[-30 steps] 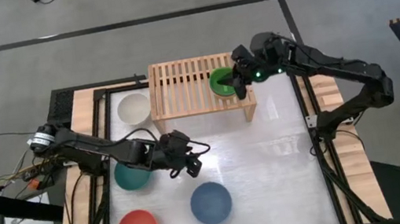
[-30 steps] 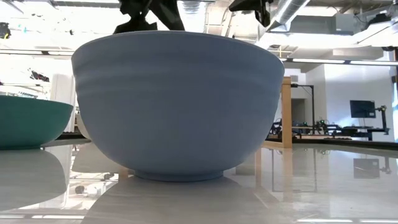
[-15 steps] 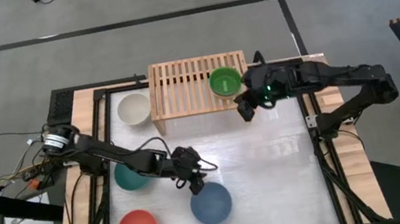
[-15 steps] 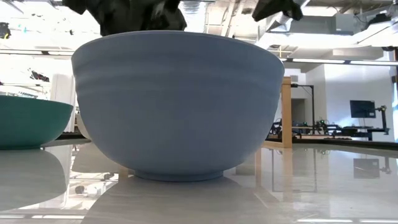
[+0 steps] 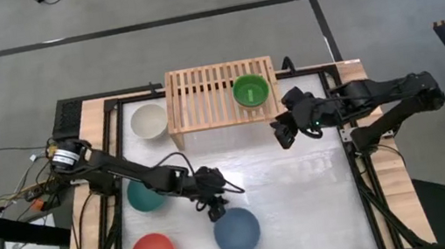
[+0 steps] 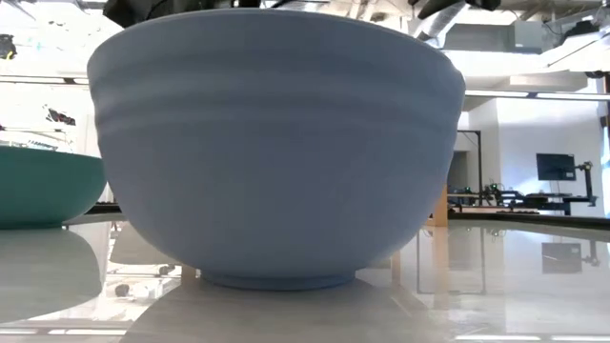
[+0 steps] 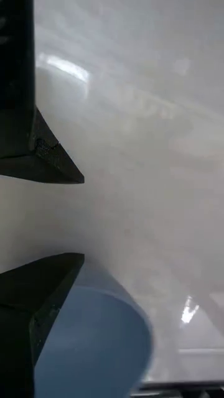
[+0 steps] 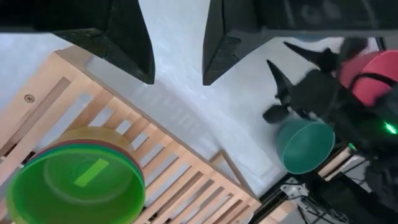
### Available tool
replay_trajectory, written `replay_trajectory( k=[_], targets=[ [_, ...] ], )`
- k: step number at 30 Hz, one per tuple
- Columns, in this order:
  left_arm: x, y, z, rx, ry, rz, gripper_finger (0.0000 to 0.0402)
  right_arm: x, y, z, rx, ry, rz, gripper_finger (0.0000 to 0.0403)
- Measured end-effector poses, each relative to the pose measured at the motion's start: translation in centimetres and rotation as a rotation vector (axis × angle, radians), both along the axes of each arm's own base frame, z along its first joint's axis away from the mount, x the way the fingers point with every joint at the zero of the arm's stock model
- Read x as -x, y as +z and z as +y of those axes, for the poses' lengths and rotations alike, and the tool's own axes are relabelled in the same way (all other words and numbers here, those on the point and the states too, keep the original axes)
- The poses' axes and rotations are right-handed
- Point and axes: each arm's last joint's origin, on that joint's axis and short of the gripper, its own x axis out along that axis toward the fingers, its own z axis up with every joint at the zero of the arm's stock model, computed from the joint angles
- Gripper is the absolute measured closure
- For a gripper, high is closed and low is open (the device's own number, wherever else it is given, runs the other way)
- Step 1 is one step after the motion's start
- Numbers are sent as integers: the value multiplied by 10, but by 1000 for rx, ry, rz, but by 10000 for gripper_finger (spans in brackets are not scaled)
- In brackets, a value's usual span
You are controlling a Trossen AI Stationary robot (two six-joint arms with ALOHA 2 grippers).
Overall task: Place and stack bowls onto a shelf
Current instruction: Put the large light blue bowl on the shelf
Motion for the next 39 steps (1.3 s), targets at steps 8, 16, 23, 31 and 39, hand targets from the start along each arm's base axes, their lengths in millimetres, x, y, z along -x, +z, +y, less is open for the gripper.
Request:
replay_trajectory(
  k=[8,16,23,31,39],
  targets=[
    [14,42,3,-14,-46,-132,226,0,0,-9,8,-26,4,227],
    [10,13,-23,-48,-145,-59,226,-2,0,-14,7,-17,11,227],
    [8,-6,-38,-56,-182,-18,229,-2,-1,-5,-20,2,2,227],
    [6,-25,-29,-44,-158,93,344,-1,-1,6,-53,18,-14,227],
    [-2,19,5,-36,-146,115,400,1,1,7,-50,24,-21,227]
  ],
)
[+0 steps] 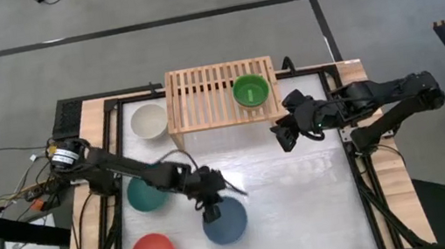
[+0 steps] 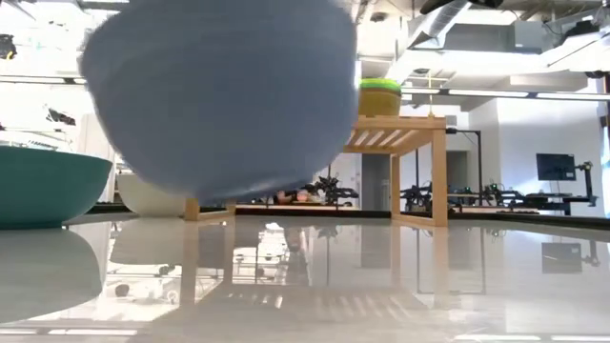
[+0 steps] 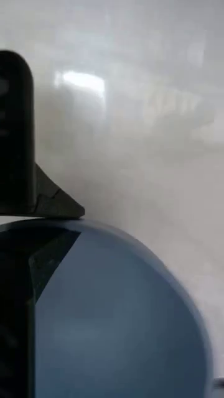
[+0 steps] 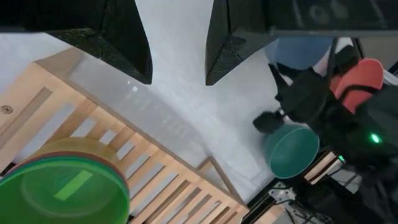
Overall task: Place and stack bowls onto a shelf
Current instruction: Put the large light blue bowl on the shelf
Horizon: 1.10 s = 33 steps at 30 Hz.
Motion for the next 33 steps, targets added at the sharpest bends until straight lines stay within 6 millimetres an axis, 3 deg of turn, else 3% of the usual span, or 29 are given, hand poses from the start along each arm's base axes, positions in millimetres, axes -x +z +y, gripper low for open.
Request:
replay_trajectory(
  k=[4,7,12,15,19,22,29,33],
  targets=[
    [5,47,33,-111,23,51,401,6,5,-6,11,-9,-18,227],
    [16,89,70,-170,56,99,401,14,10,-11,29,-15,-37,227],
    [39,163,145,-256,232,56,401,30,20,-22,60,-45,-80,227],
    [55,191,197,-348,416,41,401,33,24,-31,107,-89,-90,227],
    [64,192,264,-344,628,73,401,30,24,-45,153,-116,-75,227],
    [66,187,292,-299,679,86,401,31,22,-52,160,-112,-41,227],
    [66,172,315,-223,699,145,401,37,18,-61,160,-127,26,227],
    [71,170,321,-201,712,150,378,39,17,-66,173,-140,56,227]
  ],
)
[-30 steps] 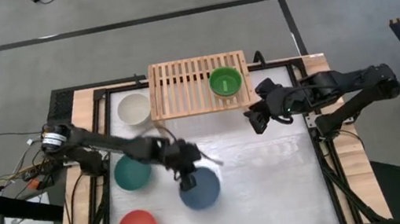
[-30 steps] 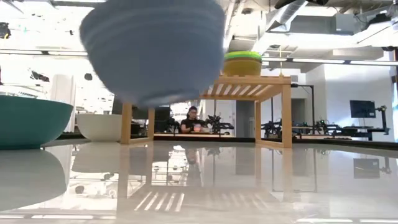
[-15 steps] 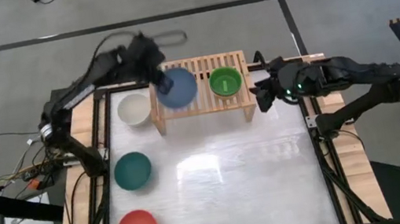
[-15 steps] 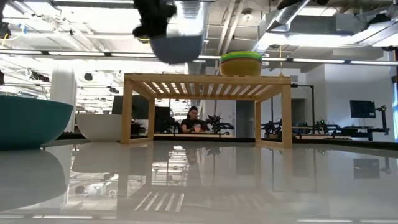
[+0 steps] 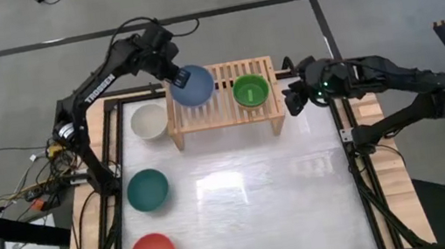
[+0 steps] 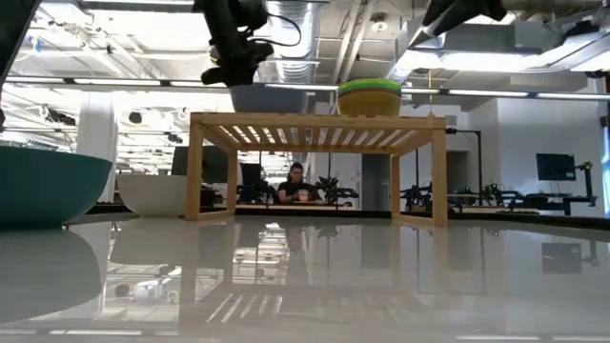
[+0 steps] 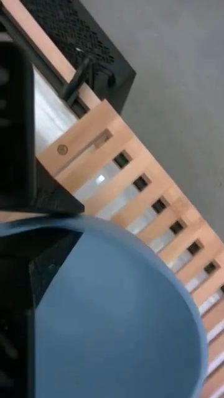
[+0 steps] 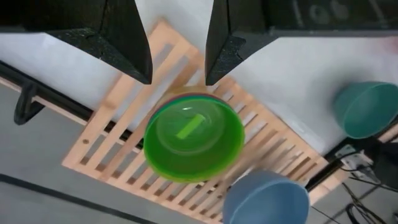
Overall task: Place and stack bowls onto a shelf
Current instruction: Put the large light blue bowl on the shelf, then stack the large dark blue bowl on the large light blue bowl on the shelf
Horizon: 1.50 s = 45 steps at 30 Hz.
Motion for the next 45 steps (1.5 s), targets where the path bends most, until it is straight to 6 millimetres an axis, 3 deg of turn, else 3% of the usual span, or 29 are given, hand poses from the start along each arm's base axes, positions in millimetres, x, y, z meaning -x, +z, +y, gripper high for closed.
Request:
replay_trajectory(
  k=[7,11,15,19,23,28,33,38,45],
  targets=[
    [0,7,-1,-1,-9,-38,277,0,0,-8,24,19,21,226],
    [4,33,-15,-65,-12,-97,225,-2,3,-10,68,74,18,218],
    [16,61,-48,-151,-10,-147,204,-15,7,-8,92,177,-45,208],
    [24,62,-92,-206,-17,-64,209,-31,16,3,155,337,-143,205],
    [36,58,-146,-228,-49,-92,219,-60,15,26,284,539,-177,210],
    [58,44,-205,-166,-106,-177,225,-106,-3,57,349,709,-204,218],
    [84,15,-248,-58,-165,-198,226,-154,-35,78,296,758,-226,220],
    [99,-21,-272,41,-214,-130,226,-193,-74,97,189,814,-254,220],
    [104,-61,-289,115,-346,22,226,-242,-123,132,220,1033,-197,220]
  ],
)
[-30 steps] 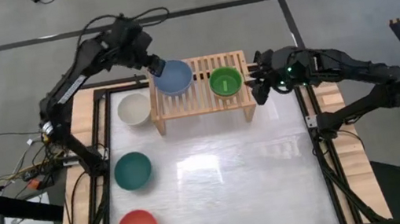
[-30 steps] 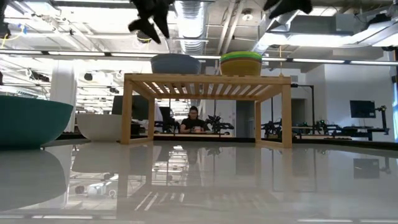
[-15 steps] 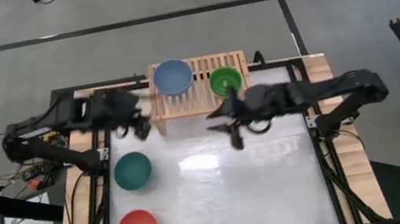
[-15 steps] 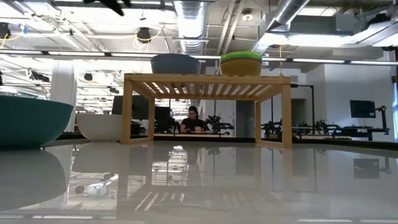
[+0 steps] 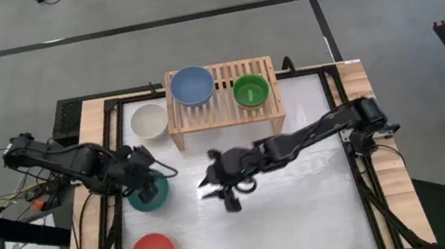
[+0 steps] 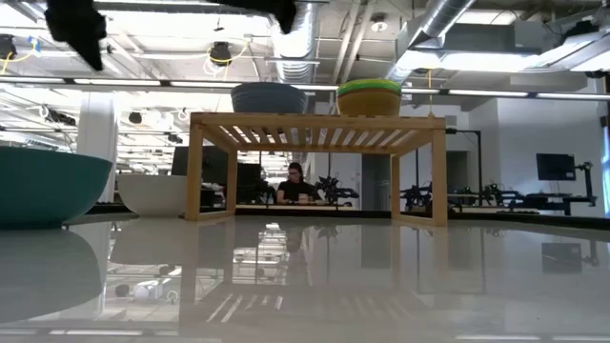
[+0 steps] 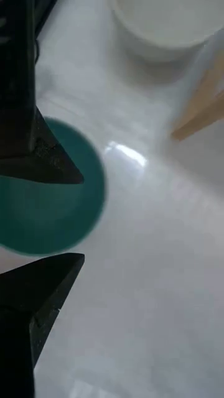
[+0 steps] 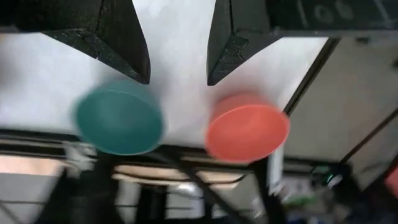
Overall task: Place and stack bowls onto a shelf
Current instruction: Stack the large dark blue bowl on the large light blue bowl on the shelf
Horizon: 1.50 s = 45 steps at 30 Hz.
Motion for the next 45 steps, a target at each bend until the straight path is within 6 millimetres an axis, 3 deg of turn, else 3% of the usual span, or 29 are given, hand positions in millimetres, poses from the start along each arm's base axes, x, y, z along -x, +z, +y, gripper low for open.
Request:
replay_trajectory(
  k=[4,11,15,18,23,28,31,35,40,45],
  targets=[
    [0,-13,-4,33,-4,55,226,-25,-19,21,90,142,35,220],
    [3,-16,-5,51,54,74,226,-57,-32,55,314,326,-57,220],
    [2,-15,-9,137,44,82,226,-71,-42,63,317,328,-64,220],
    [1,-15,-20,195,-8,72,226,-77,-49,62,264,217,-19,221],
    [12,-24,-23,69,71,191,226,-73,-53,52,138,2,121,230],
    [22,-26,-1,-133,289,274,226,-66,-39,45,23,-80,165,236],
    [21,-27,13,-132,276,280,228,-59,-23,41,19,-86,173,238],
    [13,-54,27,-63,200,235,240,-49,-5,35,26,-95,175,238],
    [23,-98,46,-21,244,364,257,-33,12,24,69,-147,230,238],
    [26,-110,54,22,208,415,266,-23,23,19,91,-167,259,238]
  ],
)
